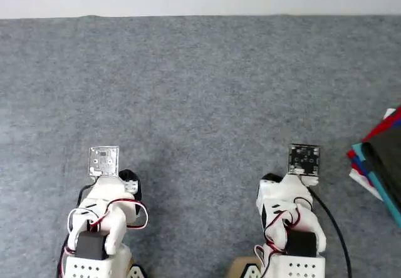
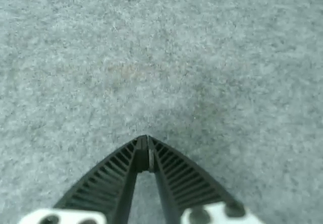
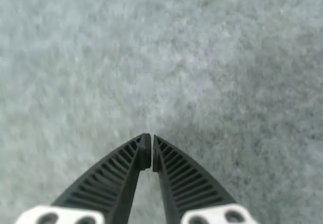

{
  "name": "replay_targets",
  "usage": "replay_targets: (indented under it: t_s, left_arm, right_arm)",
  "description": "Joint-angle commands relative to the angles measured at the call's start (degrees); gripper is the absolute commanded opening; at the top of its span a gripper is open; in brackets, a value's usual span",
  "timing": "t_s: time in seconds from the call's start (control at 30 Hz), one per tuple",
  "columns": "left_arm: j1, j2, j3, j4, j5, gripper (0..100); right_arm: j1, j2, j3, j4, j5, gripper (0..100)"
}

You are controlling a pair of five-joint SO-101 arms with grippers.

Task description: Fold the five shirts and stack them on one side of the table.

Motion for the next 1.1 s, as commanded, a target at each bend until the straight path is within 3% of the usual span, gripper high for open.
replay_targets:
  t_s: [0.0,0.1,0.33,1.07]
  left_arm:
    - [0.09,-0.70,-0.40,1.14,-5.98,1]
    - [-0.09,-0.70,-0.40,2.55,-7.56,1]
    - [-0.09,-0.70,-0.40,7.56,-1.32,1]
    - [-0.09,-0.70,-0.40,7.47,-1.32,1]
  right_arm:
    - [0.13,-0.40,0.88,3.91,4.84,0.9]
    - [0.04,-0.31,0.88,5.76,4.75,0.9]
    - [-0.13,-0.40,0.88,10.68,4.84,0.9]
    - [-0.13,-0.40,0.88,10.68,4.84,0.9]
